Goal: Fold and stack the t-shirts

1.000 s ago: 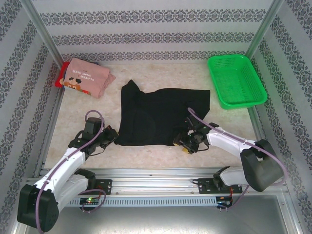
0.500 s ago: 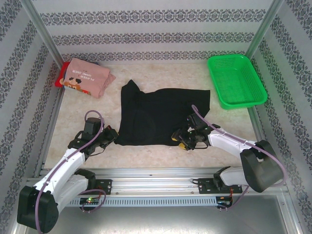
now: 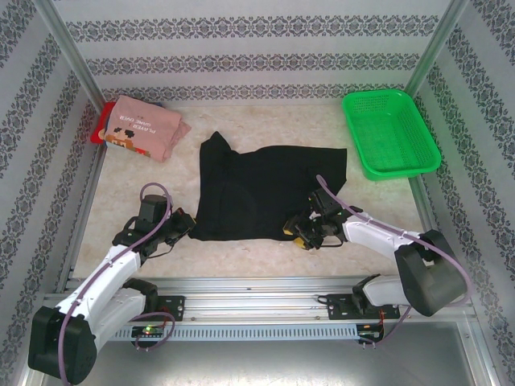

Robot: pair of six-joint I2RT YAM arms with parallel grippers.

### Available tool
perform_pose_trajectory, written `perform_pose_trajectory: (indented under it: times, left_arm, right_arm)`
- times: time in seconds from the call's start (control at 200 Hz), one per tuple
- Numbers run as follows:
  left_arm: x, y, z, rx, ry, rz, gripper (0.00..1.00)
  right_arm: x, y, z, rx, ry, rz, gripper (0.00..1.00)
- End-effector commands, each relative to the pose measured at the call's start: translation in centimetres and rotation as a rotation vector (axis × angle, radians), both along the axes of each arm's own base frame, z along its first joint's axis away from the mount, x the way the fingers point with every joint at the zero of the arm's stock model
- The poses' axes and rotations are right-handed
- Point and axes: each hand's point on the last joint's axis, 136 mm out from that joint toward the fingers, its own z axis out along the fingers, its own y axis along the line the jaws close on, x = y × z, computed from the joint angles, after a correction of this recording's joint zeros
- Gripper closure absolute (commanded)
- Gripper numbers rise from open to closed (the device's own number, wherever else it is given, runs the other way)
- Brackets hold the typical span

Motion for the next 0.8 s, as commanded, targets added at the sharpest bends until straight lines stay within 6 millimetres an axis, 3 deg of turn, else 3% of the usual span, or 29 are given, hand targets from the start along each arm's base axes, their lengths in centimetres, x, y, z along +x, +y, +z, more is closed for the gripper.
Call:
perform_pose_trajectory:
  times: [0.0, 0.305, 0.794]
  left_arm:
    - [0.1, 0.1, 0.0, 0.013, -0.019, 0.004, 1.00]
    - [-0.2, 0.3, -0.3, 0.017, -0.013, 0.009, 1.00]
    - [-0.3, 0.2, -0.8, 0.011, -0.013, 0.008, 1.00]
  right_arm:
    - [-0.2, 0.0, -0.5, 0.005, 0.018, -0.020, 0.54]
    - [0.5, 0.2, 0.0, 0.017, 0.005, -0.030, 0.65]
    - [0.2, -2.5, 2.0, -0.010, -0.018, -0.056, 1.00]
